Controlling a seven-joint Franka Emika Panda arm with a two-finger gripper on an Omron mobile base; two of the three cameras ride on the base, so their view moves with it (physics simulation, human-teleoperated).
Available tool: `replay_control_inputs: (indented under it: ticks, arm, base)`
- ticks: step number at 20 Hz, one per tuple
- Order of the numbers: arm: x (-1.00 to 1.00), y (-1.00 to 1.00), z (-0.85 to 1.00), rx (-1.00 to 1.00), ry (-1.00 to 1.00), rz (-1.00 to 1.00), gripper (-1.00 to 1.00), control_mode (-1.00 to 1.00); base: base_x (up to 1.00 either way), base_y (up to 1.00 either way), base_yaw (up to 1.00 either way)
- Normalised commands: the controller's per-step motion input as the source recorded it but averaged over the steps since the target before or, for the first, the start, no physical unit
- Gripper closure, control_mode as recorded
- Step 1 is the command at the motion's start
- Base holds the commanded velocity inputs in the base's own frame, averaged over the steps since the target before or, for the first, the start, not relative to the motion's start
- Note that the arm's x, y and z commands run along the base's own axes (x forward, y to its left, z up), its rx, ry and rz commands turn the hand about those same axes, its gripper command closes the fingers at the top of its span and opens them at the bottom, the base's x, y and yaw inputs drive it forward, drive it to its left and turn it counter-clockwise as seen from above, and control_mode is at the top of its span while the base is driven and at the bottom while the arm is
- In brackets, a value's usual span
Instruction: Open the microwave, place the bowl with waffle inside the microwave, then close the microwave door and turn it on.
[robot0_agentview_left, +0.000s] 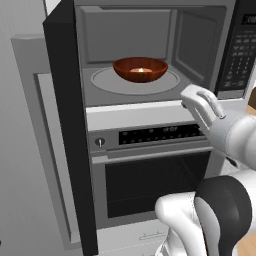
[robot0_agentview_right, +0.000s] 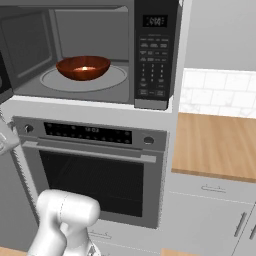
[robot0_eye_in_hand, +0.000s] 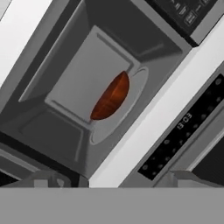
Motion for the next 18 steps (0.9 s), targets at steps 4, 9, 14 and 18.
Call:
replay_control_inputs:
  ticks: [4, 9, 14, 18]
  arm:
    - [0.34, 0.0, -0.5, -0.2, -0.19, 0.0, -1.0, -1.0]
    - [0.54, 0.0, -0.47, -0.17, -0.19, 0.0, -1.0, -1.0]
    - [0.65, 0.0, -0.41, -0.13, -0.19, 0.0, -1.0, -1.0]
    - [0.5, 0.0, -0.49, -0.14, -0.22, 0.0, -1.0, -1.0]
  base:
    - [0.0, 0.0, 0.0]
    - [0.0, 0.0, 0.0]
    - [0.0, 0.0, 0.0]
    - [0.0, 0.0, 0.0]
